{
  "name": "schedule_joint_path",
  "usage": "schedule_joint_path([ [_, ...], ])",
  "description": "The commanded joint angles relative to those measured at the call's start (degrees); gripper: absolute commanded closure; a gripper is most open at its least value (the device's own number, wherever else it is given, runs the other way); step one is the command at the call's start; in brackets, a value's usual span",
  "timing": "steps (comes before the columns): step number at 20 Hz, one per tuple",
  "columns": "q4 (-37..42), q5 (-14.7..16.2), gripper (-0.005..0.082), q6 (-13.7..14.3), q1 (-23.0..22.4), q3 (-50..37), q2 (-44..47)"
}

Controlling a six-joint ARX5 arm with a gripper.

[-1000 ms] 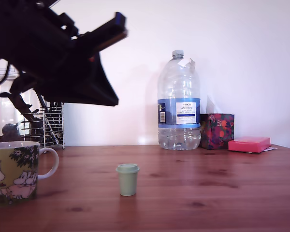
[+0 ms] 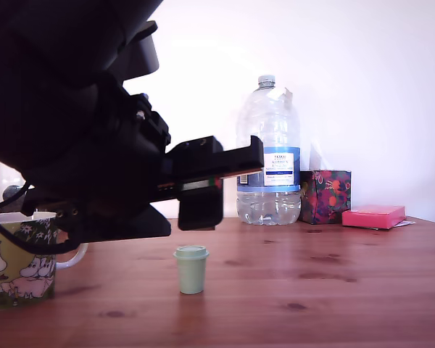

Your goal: Pick up the coffee capsules from the table one by one and drop them inside the nearest coffee cup

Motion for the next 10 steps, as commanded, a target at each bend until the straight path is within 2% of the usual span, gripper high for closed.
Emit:
schedule_joint_path([
  [1, -0.09, 0.09, 0.024, 0.46, 0.02, 0.2, 2.19],
  [10, 0.55, 2.38, 0.0241, 0.28, 3.67, 0.2, 3.19],
])
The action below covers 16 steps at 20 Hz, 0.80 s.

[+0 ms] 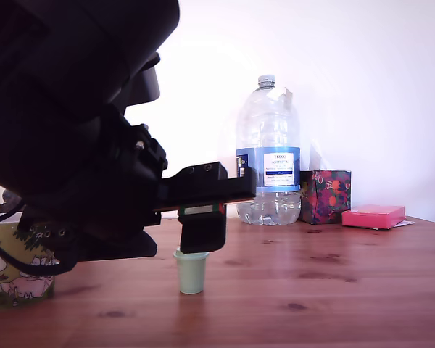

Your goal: Pick up the coffee capsules from the table one by one and drop them inside the nearest coffee cup

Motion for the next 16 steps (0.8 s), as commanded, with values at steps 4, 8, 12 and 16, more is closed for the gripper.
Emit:
schedule_joint_path([
  [4, 0.48, 3.28, 0.0241, 0.24, 1.68, 0.15, 0.37],
  [8, 0.22, 6.21, 0.0241, 0.31, 2.93, 0.15, 0.37],
  [12, -0.04, 8.46, 0.0241, 1.05, 4.52, 0.15, 0.39],
  [16, 0.17, 10.62, 0.0241, 1.46, 5.64, 0.24, 0.79],
])
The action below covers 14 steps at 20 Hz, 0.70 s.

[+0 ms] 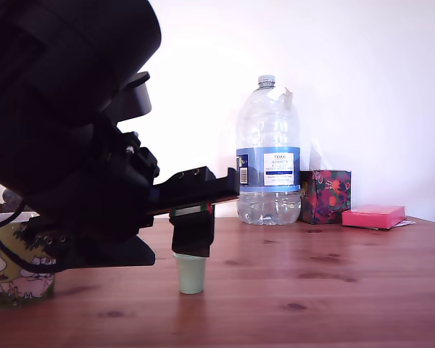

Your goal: Pick up the coffee capsules from the table one by one and drop them inside the nearest coffee cup

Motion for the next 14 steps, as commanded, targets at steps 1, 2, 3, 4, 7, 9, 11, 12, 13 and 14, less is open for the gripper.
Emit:
schedule_joint_path([
  [1, 0.37, 1.27, 0.0241, 1.03, 0.33, 0.26, 0.81],
  [2, 0.5, 1.92, 0.0241, 1.03, 0.63, 0.26, 0.85],
  [3, 0.57, 2.25, 0.0241, 1.05, 0.79, 0.28, 0.94],
  [4, 0.72, 2.6, 0.0241, 1.07, 0.92, 0.39, 1.16],
  [7, 1.36, 5.38, 0.0241, 3.39, 1.55, 1.86, 2.58],
  [9, 1.31, 6.32, 0.0241, 4.74, 2.25, 3.8, 4.66],
  [11, 2.78, 5.4, 0.0241, 5.14, 3.02, 5.11, 7.37],
  [12, 2.71, 5.31, 0.0241, 5.11, 3.19, 5.75, 8.24],
  [13, 2.69, 5.29, 0.0241, 5.11, 3.54, 6.23, 8.96],
  [14, 2.67, 5.29, 0.0241, 5.11, 3.98, 6.58, 9.51],
])
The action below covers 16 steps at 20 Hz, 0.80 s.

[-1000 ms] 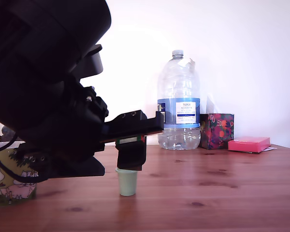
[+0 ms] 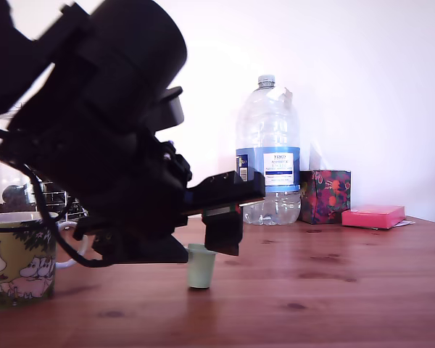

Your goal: Pick up the coffee capsules from the table one by one and drop them inside the nearest coffee cup

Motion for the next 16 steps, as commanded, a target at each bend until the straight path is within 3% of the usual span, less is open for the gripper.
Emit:
schedule_joint_path([
  [1, 0.17, -0.31, 0.0241, 0.66, 0.59, 0.02, 1.77],
  [11, 0.76, -0.33, 0.0241, 1.09, 2.51, 1.86, 5.27],
  [16, 4.72, -0.28, 0.0241, 2.19, 2.51, 2.23, 7.37],
])
